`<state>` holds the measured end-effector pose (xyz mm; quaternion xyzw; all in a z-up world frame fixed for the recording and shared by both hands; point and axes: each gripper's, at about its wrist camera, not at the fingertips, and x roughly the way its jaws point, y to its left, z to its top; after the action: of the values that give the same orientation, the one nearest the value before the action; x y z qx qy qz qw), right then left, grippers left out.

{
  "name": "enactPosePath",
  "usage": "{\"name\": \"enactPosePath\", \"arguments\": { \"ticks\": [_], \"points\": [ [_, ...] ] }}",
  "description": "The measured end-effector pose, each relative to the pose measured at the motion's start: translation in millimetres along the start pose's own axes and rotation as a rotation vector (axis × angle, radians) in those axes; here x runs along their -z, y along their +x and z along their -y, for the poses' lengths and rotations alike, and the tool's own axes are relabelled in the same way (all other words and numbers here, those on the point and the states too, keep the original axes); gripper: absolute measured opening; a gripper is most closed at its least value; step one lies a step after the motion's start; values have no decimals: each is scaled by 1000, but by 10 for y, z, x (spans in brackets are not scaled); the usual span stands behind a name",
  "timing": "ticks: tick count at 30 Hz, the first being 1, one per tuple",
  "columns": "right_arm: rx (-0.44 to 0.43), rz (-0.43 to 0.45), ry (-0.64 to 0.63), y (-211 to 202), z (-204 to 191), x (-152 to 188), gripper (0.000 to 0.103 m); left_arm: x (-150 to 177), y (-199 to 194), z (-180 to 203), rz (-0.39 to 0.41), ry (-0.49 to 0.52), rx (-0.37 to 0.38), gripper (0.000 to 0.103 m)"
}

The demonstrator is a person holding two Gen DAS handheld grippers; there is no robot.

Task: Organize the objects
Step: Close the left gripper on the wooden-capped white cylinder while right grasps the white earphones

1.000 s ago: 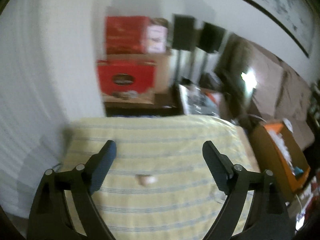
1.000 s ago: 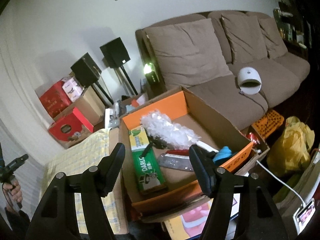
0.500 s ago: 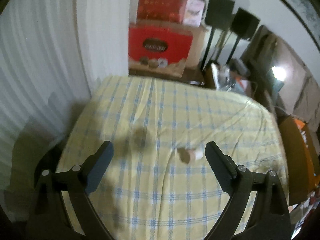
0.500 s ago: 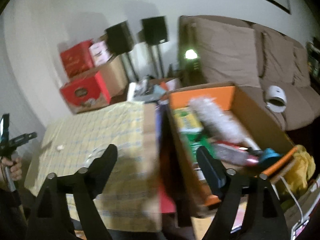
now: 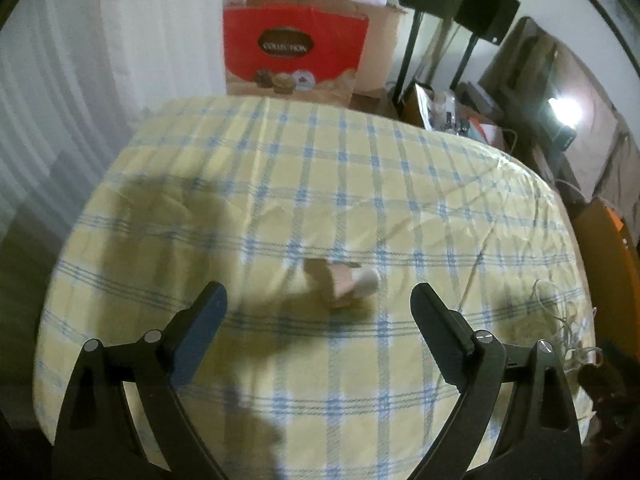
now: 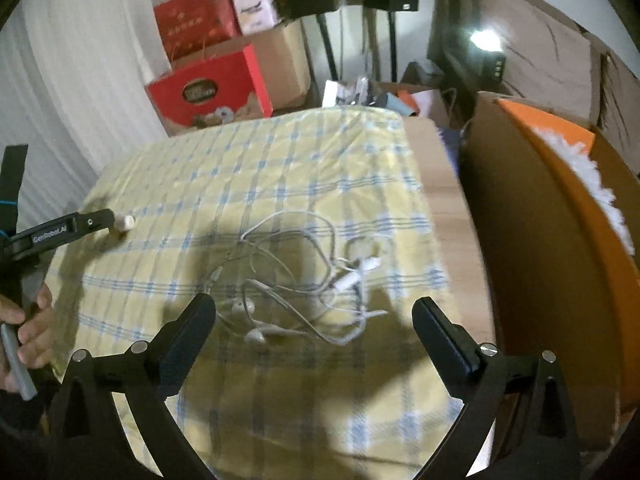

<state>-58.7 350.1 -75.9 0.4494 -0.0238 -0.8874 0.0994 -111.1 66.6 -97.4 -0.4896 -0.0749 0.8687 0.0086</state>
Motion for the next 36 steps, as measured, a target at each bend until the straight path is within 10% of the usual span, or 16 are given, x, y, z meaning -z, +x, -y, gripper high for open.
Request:
{"name": "enactPosePath", "arguments": {
  "ticks": [36],
  "points": [
    [88,-36,-131,453,-306,36,97,241,159,228,50,90,-71,89]
  ]
}}
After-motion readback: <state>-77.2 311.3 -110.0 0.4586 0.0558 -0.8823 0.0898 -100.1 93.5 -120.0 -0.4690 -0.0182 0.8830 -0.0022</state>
